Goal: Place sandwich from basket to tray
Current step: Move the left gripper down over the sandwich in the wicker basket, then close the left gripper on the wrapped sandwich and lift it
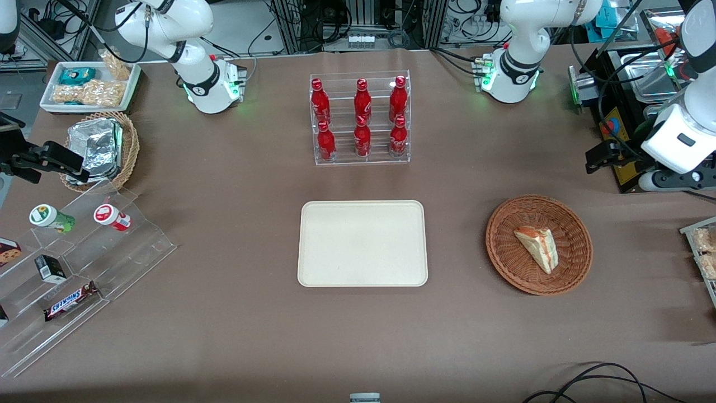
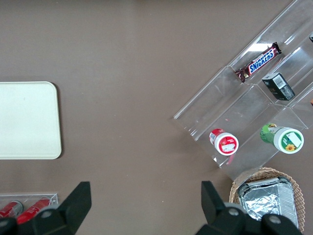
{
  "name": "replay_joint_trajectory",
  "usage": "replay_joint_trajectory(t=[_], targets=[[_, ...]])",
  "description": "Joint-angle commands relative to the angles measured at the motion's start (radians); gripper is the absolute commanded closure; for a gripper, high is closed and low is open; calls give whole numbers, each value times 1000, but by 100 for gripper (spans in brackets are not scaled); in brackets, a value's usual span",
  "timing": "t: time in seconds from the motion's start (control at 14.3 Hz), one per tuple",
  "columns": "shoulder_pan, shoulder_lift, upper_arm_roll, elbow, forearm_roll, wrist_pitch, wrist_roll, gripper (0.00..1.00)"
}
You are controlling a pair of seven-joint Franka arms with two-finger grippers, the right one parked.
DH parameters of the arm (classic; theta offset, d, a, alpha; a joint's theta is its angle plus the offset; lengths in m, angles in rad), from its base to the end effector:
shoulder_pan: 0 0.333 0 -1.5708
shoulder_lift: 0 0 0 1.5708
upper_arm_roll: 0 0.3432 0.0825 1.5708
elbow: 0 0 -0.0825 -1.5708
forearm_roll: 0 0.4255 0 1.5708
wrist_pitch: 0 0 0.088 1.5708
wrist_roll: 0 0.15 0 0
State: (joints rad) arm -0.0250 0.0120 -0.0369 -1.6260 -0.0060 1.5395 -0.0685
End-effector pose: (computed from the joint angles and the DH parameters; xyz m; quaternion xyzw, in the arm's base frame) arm 0.5883 -0.0373 0.5710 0.9988 0.0033 -0.0493 0.0000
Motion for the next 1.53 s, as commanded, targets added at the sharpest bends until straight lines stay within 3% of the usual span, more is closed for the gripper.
replay_joint_trajectory(t=[0.0, 0.56, 0.84, 1.12, 1.33, 1.47], targets=[[-7, 17, 6, 35, -14, -33, 18, 0], [-10, 34, 0, 22, 1, -44, 9, 0], [-10, 140, 0, -26, 6, 6, 1, 0], [-10, 200, 2, -171, 27, 250, -25, 0], [-10, 192, 2, -406, 29, 601, -137, 0], [-9, 197, 2, -439, 26, 674, -254, 0]])
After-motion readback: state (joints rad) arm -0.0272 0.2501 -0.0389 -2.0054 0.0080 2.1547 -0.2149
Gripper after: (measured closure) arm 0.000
